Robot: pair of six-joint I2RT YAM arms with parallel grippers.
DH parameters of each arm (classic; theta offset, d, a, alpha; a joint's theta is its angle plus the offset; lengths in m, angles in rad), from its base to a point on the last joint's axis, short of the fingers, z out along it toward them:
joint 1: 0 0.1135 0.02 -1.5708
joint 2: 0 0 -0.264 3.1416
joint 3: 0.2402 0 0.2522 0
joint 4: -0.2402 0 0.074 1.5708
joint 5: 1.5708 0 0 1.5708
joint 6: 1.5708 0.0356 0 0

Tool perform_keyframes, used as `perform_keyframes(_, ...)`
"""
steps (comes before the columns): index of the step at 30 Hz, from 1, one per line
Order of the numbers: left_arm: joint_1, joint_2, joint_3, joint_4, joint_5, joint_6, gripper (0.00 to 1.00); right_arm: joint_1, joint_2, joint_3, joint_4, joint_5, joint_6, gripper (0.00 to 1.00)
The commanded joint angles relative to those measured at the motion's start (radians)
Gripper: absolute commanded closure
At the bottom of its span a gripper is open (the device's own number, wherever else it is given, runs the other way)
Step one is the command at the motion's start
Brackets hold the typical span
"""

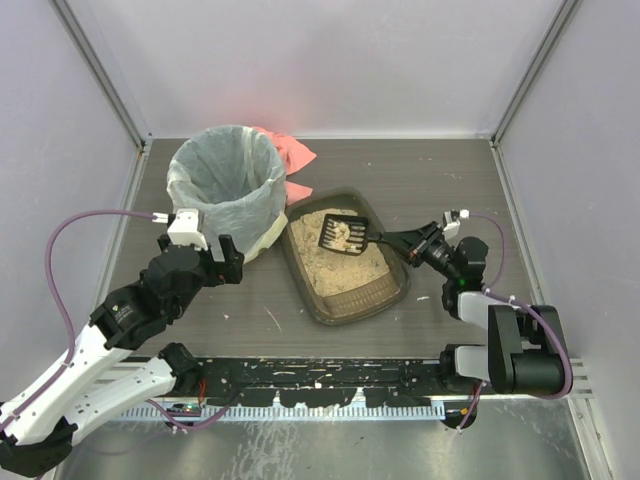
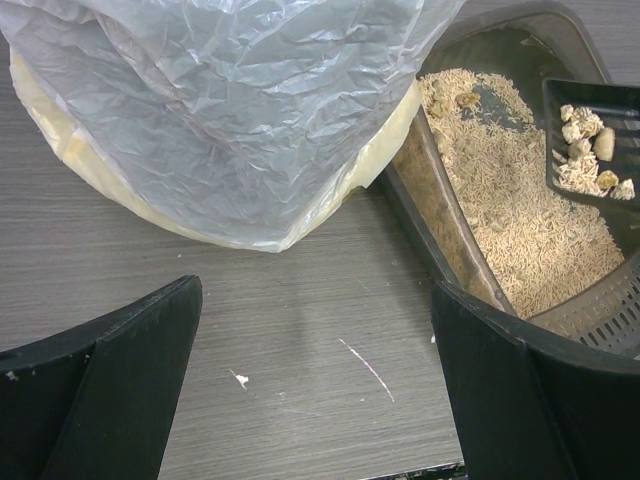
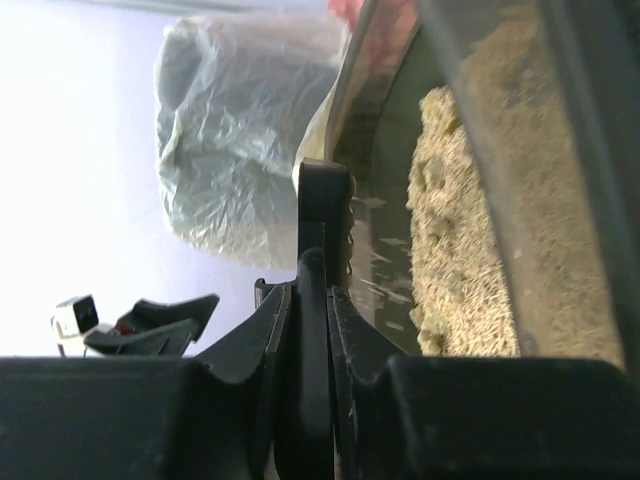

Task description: Clean the litter box

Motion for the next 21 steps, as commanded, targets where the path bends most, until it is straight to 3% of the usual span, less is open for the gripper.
perform_keyframes(1,0.003,0.001,0.009,0.047,0.004,-0.013,0.02,0.002,-0.030,0.042,-0.015,-0.014,-0.052,1.00)
perform_keyframes(3,0.003,-0.003,-0.003,0.056,-0.005,-0.015,0.02,0.004,-0.015,0.051,0.011,-0.048,-0.049,0.99)
perform_keyframes(6,0.003,0.005,0.003,0.059,0.009,-0.013,0.02,-0.072,-0.051,-0.013,-0.017,0.035,0.008,0.99)
perform_keyframes(10,0.003,0.004,-0.003,0.062,-0.002,-0.013,0.02,0.006,-0.023,0.058,-0.020,-0.053,-0.066,0.99)
perform_keyframes(13,0.002,0.007,-0.001,0.065,0.008,-0.013,0.02,-0.067,-0.060,-0.005,-0.047,0.030,-0.018,0.99)
perform_keyframes(17,0.003,0.002,-0.004,0.057,0.001,-0.016,0.02,0.016,-0.014,0.066,-0.012,-0.069,-0.067,1.00)
perform_keyframes(21,0.003,0.007,-0.001,0.062,0.010,-0.016,0.02,-0.044,-0.049,-0.001,-0.025,0.026,-0.023,1.00)
